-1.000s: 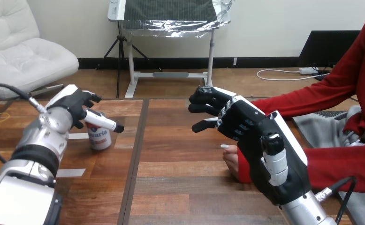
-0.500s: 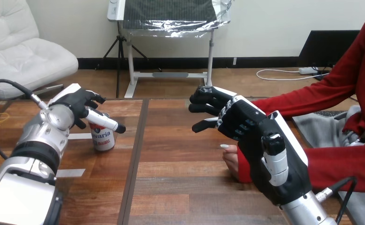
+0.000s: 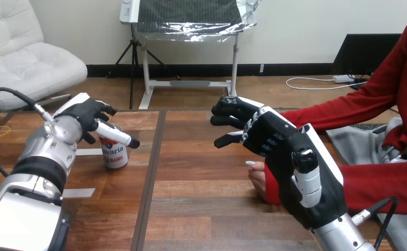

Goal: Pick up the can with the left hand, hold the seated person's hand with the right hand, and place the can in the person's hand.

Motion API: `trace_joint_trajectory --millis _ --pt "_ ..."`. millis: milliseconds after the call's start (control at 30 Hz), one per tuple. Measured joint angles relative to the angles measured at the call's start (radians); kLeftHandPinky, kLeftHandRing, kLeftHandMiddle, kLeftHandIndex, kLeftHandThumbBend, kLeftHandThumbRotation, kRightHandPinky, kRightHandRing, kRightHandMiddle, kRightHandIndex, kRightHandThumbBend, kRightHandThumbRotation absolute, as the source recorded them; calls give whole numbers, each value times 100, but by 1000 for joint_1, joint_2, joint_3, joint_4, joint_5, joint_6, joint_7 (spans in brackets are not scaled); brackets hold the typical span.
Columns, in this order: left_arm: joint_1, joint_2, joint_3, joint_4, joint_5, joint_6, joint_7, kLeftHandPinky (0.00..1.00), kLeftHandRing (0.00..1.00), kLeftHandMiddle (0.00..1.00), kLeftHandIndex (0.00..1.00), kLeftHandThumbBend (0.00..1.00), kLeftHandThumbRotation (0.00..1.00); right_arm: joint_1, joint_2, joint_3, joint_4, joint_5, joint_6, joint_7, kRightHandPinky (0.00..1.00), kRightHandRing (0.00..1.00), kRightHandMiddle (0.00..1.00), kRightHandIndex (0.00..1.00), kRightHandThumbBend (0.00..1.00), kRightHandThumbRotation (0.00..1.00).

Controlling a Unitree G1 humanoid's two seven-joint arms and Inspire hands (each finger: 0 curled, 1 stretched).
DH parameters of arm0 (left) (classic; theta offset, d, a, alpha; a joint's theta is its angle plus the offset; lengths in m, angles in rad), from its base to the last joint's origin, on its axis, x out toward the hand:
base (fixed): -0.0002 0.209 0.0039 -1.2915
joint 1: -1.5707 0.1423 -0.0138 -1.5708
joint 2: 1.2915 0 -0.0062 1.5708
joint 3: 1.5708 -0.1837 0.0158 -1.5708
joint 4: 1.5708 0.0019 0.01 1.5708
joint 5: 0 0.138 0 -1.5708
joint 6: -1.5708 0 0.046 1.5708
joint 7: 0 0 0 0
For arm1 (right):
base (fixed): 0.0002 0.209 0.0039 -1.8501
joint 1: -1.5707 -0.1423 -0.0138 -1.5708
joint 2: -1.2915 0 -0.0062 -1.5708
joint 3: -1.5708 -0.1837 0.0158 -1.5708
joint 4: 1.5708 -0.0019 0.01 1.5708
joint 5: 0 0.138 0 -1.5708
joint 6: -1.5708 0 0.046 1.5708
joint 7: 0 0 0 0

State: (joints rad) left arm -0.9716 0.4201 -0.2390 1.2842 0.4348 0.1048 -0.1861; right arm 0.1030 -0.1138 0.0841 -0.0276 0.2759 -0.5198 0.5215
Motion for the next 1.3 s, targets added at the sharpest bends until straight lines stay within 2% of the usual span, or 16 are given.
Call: trace_joint_trajectory --millis 300,333,600,767,867,900,1000,1300 --pt "-2 0 -2 0 6 4 -1 68 83 87 86 87 19 0 0 0 0 0 0 0 64 79 80 79 89 100" --pt "-2 0 -4 0 7 5 -1 68 85 89 86 88 21 0 0 0 0 0 0 0 64 79 80 79 88 100" --pt "-3 0 -58 0 66 9 0 69 90 91 86 89 28 0 0 0 0 0 0 1 64 79 81 80 88 100" --pt "-3 0 -81 0 92 9 10 74 94 93 88 90 31 0 0 0 0 0 0 3 64 79 81 80 88 100" --pt "-3 -1 -82 0 89 9 23 81 97 95 90 91 30 0 0 0 0 0 0 3 64 79 81 80 88 100" --pt "-3 -1 -82 0 88 9 30 88 98 96 91 91 29 0 0 0 0 0 0 3 64 79 80 80 88 100" --pt "-3 -1 -82 0 87 6 48 94 99 97 92 91 29 0 0 0 0 0 0 3 64 79 80 80 88 100" --pt "-3 0 -82 0 87 -21 88 99 99 97 93 90 32 0 0 0 0 0 0 3 63 79 80 80 88 100"
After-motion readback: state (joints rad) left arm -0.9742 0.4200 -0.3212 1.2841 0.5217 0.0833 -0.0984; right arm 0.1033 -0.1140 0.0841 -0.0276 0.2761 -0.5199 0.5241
